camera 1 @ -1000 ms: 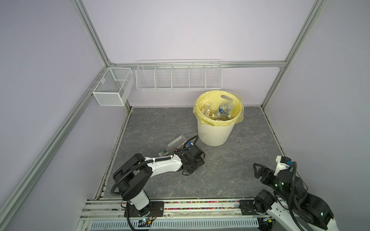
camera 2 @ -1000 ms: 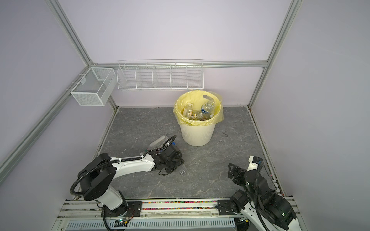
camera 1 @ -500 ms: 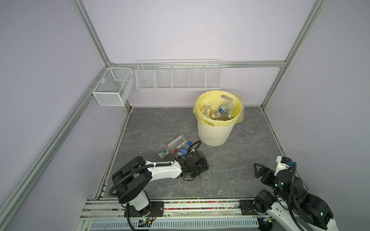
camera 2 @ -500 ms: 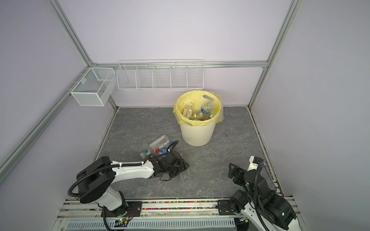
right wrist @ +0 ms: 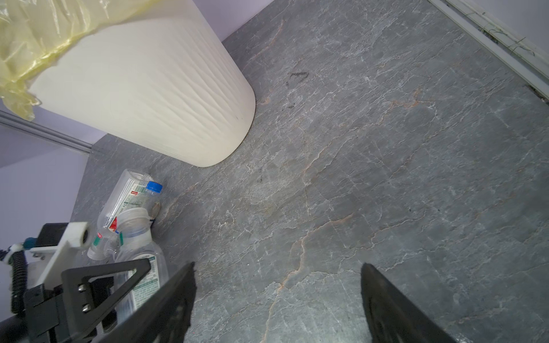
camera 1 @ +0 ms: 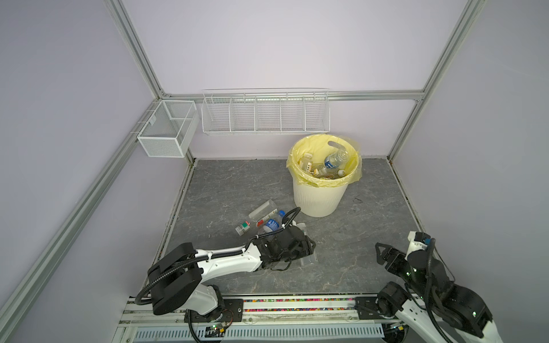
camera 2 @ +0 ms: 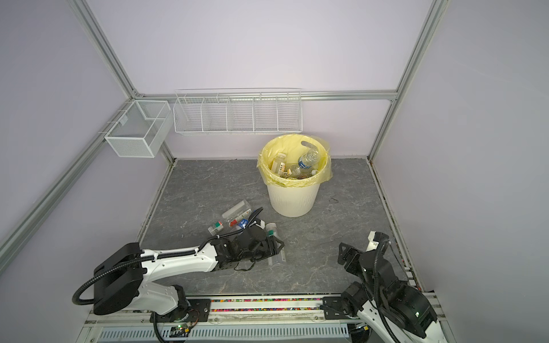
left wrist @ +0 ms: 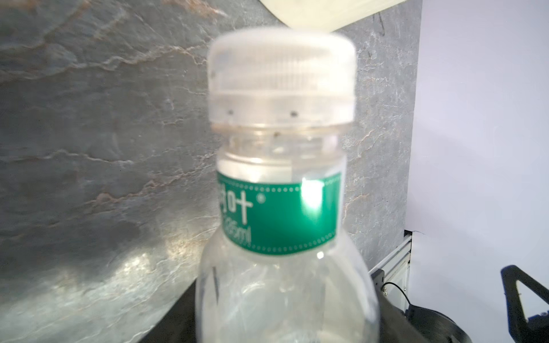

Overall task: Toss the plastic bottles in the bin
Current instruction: 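Close the left gripper around the green-labelled bottle's neck and lift it, then carry the green-labelled bottle over the bin with the left gripper while the right draws back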

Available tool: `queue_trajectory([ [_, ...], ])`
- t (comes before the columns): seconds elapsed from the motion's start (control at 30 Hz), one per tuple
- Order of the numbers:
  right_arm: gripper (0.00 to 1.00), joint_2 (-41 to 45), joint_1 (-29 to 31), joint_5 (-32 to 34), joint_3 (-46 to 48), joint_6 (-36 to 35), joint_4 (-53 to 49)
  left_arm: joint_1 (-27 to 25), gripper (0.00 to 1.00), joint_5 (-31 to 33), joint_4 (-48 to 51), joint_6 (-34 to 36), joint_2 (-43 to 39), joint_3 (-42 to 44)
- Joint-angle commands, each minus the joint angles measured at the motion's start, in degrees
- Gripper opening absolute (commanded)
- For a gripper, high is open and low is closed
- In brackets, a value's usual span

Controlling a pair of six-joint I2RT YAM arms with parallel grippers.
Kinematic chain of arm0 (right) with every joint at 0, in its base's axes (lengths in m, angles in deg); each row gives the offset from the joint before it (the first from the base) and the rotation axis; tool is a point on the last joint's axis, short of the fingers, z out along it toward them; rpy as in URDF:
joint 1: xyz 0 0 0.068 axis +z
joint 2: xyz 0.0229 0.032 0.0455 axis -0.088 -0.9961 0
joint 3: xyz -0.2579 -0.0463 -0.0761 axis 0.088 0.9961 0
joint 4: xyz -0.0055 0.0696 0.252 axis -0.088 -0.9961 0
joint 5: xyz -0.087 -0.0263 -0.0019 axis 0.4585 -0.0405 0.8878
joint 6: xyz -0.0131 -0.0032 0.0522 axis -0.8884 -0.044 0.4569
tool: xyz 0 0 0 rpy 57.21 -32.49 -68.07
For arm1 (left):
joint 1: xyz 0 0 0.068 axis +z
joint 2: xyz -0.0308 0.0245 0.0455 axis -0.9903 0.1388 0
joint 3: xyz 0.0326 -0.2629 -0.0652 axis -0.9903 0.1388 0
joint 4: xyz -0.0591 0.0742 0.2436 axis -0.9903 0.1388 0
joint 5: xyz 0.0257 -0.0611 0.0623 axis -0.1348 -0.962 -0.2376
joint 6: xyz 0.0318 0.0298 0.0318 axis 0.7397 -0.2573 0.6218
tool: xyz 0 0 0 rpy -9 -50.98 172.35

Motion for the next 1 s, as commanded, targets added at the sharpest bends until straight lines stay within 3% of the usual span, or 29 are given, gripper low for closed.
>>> queue_trajectory([
  [0.0,0.88,-1.33,-0.23,-0.27,0.31,1.25,-0.27,-0.05,0.66,3.36,1.15,2.94,-2.82,1.58],
  [0.4,0.88,-7.44,-0.17,-6.53,4.83,1.76,6.95,1.33,0.66,9.04,1.35,4.75,-19.25,8.69],
  [0.6,0.88,-10.44,0.20,-10.74,8.31,3.28,14.12,7.41,0.66,3.61,2.74,8.08,-26.30,10.33],
  [0.97,0.88,-16.36,5.94,-6.61,8.49,6.10,17.67,18.88,0.66,-4.74,13.78,12.00,-32.24,7.26],
])
